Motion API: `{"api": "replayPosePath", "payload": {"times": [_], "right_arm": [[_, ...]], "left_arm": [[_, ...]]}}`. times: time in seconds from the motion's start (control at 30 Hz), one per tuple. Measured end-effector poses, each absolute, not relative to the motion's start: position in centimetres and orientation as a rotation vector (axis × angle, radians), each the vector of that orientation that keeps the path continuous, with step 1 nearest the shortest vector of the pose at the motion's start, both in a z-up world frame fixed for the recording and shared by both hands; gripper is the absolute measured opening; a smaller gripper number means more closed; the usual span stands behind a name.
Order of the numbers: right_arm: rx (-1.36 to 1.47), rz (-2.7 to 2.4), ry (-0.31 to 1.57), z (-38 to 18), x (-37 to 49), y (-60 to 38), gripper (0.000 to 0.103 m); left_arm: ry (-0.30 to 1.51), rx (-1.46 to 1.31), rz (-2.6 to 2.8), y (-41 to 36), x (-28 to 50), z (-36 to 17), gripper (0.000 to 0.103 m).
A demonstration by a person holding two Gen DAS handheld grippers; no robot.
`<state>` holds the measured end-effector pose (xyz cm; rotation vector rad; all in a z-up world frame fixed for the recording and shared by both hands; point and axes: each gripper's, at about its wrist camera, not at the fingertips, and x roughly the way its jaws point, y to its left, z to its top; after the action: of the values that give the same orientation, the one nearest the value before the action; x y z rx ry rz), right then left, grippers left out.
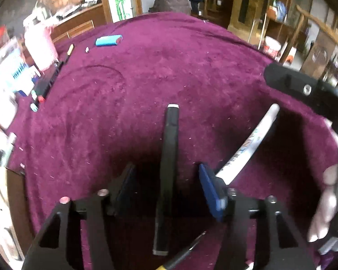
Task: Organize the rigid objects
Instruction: 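Lift the black marker with the left gripper while the right grasps the white paint marker, then lower the black marker into the box with the left gripper while the right lifts the white marker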
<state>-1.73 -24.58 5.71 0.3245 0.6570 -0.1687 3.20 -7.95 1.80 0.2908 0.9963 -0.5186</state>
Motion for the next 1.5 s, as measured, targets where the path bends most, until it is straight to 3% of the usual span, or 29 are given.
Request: {"api": "replayPosePath", "payload": {"times": [0.07,0.4,0.7,1.2,1.33,1.5], "right_arm": [[0.316,-0.179,0.659,5.7,-1.7,-24.6,0.102],[0.267,-0.269,0.598,6.3,-2.3,-25.0,0.102],[0.195,-0.324,0.603,6.1,-2.1,-24.7,0.102],[0.549,0.022,0.917,4.3,-3.8,-23.6,0.102],[0.544,-0.058,0.963,3.5,-1.4,-22.9,0.098],[0.562,-0.157,1.012,2.4,1.6,-22.2,0.077]], "left_arm": [[0.984,0.282,-0.498,-7.4,3.0,2.0,0.014],[0.892,0.08,-0.535,-1.7,-1.5,7.2,0.014],[0.74,-0.039,-0.437,8.5,-9.8,13.1,0.014],[0.715,-0.14,-0.224,19.8,-13.7,11.4,0.015],[0.74,-0.167,-0.218,20.6,-13.7,10.2,0.015],[0.746,-0.191,-0.188,22.5,-14.1,9.4,0.015]]}}
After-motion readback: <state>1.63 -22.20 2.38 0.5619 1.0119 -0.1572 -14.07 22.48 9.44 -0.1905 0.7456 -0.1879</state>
